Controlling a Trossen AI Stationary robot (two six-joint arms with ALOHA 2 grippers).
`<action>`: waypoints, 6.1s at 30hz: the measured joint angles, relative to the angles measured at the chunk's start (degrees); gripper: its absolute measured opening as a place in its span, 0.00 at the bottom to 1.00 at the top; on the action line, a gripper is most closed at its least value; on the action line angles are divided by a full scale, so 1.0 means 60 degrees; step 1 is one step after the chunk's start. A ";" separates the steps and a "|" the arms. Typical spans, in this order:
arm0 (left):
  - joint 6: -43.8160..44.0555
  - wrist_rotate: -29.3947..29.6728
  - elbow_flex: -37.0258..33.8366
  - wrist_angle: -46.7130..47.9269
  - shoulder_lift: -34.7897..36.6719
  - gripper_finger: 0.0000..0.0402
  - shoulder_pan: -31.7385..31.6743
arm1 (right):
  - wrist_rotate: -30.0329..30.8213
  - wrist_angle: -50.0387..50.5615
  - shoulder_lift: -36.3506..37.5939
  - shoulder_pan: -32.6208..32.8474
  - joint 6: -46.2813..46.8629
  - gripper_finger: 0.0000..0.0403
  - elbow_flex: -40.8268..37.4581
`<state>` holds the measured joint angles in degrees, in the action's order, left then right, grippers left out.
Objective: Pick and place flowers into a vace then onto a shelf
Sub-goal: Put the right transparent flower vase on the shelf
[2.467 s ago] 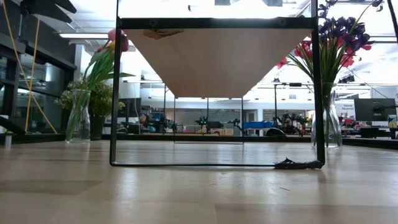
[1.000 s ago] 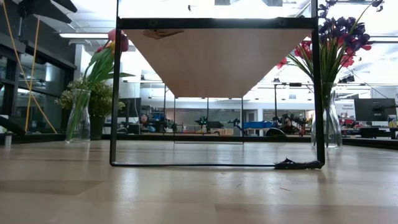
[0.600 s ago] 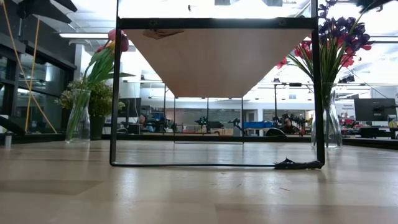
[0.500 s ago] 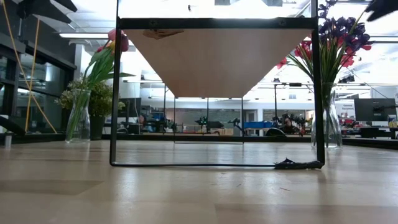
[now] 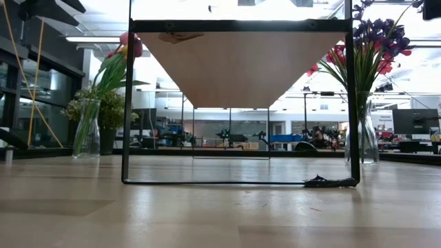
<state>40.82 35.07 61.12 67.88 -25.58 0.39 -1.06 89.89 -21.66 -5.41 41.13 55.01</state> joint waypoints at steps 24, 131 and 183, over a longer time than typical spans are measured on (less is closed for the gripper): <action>0.0313 -0.0214 0.0000 0.0506 -0.0003 0.62 -0.0001 | -0.0260 -0.1738 0.2398 -0.0120 0.1142 0.60 -0.1483; 0.0157 0.0386 0.0000 0.0714 -0.0004 0.62 0.0002 | -0.6993 0.0020 0.3045 -1.3009 -0.6341 0.60 0.1465; -0.0007 0.1286 0.0000 0.1205 -0.0004 0.62 -0.0002 | -0.7062 0.0010 0.3176 -1.2990 -0.6957 0.60 -0.1946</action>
<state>40.77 42.78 61.12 75.10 -25.61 0.38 -43.43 89.95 -2.61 -83.35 -0.62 43.33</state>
